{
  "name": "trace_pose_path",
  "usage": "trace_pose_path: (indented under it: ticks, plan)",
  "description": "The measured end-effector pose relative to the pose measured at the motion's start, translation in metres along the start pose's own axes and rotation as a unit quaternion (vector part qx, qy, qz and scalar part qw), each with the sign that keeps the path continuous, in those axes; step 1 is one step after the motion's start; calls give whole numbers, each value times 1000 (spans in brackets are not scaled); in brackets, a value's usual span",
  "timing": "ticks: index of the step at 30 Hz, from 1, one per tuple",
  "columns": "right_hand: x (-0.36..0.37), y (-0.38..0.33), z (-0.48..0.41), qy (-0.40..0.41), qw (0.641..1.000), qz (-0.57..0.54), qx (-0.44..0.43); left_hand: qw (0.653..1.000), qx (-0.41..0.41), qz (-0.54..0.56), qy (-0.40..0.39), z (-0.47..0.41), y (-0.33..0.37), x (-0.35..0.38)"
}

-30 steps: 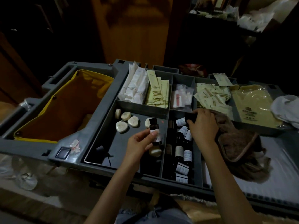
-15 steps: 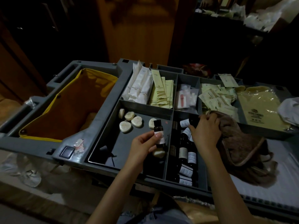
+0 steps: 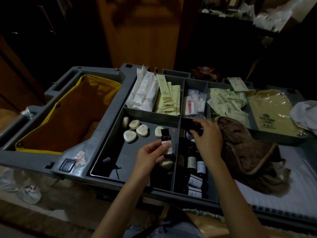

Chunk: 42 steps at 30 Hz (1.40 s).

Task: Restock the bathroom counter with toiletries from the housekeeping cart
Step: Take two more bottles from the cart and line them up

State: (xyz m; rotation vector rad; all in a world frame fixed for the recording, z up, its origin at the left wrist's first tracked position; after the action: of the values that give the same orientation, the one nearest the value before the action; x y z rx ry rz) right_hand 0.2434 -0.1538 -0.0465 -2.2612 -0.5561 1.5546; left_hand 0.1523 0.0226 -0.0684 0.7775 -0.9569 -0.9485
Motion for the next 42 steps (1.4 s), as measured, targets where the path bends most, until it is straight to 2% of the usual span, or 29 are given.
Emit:
trace_pose_path:
  ticks: [3,7,10,15,19,23,26,32,36,38,42]
  plan:
    - [12,0,0,-63,998,23,-9,1000,-1,-7,1,1,0,0]
    - [21,0,4,-133,980,145,-41,1000,-1,-5,3,2,2,0]
    - [22,-2,5,-139,974,169,-55,1000,2,-6,1,2,3,1]
    - [20,0,4,-124,981,140,-48,1000,0,0,6,3,3,-1]
    - [18,5,3,-91,996,14,0,1000,1,15,-1,5,5,1]
    - [17,8,4,-97,985,-134,52,1000,6,12,2,5,5,2]
    - [15,6,7,-108,960,-243,90,1000,6,5,6,5,5,1]
    - [0,-1,17,-87,912,-375,141,1000,-2,-5,4,1,0,-1]
    - [3,-7,46,-107,839,-485,221,1000,-4,-31,-5,0,-3,-1]
    - [7,-9,59,-134,811,-510,252,999,-8,-36,-3,-1,-4,-2]
    - [10,-9,65,-168,792,-520,271,999,-13,-39,-11,-2,-7,-2]
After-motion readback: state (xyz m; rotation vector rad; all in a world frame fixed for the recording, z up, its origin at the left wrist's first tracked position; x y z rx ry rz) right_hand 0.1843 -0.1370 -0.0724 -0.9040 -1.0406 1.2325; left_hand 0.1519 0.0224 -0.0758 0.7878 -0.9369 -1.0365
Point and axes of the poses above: each hand's wrist, its own z-axis away from the middle knuckle, its own x-axis out of the palm, y = z × x, the point moved 6 cm from there along -z, towards the middle knuckle, and after that the axes turned 3 degrees about y, right-handed, at the moved point
